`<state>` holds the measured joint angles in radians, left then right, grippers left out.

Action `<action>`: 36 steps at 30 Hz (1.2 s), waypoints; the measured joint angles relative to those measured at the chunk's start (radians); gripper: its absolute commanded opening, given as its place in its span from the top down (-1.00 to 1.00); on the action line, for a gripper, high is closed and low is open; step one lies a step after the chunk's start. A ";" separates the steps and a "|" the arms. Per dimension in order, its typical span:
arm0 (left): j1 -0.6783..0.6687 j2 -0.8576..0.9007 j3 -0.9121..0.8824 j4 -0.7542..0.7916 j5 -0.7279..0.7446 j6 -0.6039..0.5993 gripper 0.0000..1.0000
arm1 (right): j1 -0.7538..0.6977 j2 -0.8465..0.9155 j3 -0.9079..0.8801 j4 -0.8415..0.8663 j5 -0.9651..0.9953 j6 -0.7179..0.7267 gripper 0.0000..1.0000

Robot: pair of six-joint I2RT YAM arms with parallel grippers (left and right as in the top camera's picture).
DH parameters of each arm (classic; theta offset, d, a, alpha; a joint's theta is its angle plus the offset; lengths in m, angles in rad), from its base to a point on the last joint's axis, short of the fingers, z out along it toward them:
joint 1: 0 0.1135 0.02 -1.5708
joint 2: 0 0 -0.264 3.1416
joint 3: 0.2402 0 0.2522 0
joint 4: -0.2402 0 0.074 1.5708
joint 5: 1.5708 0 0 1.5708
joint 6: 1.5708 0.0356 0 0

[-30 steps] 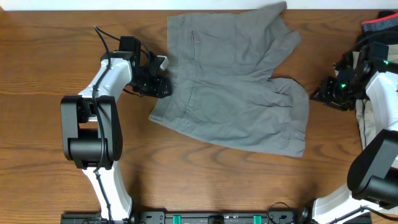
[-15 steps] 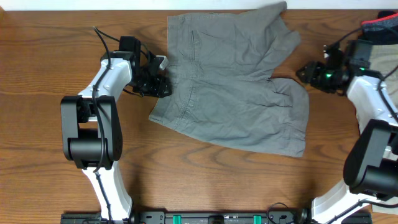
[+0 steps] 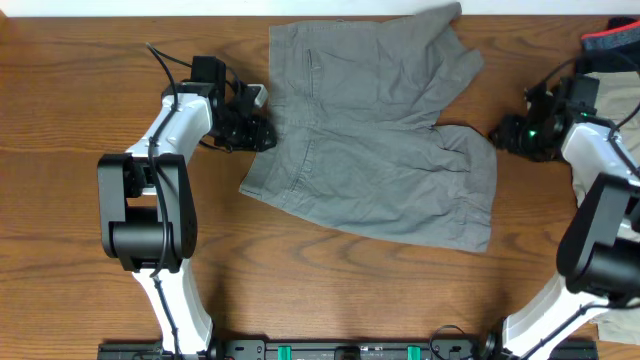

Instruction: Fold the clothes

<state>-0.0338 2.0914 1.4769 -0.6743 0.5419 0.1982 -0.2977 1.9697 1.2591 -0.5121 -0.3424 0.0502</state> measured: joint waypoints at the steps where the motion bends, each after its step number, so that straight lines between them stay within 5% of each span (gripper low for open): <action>1: 0.000 0.000 0.000 0.008 0.000 -0.011 0.07 | -0.005 0.021 0.000 0.000 -0.011 -0.011 0.06; 7: 0.000 0.000 0.000 0.012 0.000 -0.045 0.07 | -0.006 0.073 0.003 0.004 -0.193 -0.109 0.46; 10: 0.000 0.000 0.000 0.010 0.000 -0.047 0.07 | 0.003 0.097 0.001 0.000 -0.313 -0.172 0.97; 23: 0.000 0.000 0.000 0.009 0.000 -0.068 0.07 | 0.102 -0.002 -0.007 -0.069 -0.676 -0.243 0.97; 36: 0.000 0.000 0.000 0.001 0.000 -0.069 0.07 | 0.451 -0.082 -0.007 -0.050 -0.509 -0.185 0.97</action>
<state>-0.0338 2.0914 1.4769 -0.6731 0.5419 0.1295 0.1532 1.8877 1.2522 -0.5621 -0.8513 -0.1345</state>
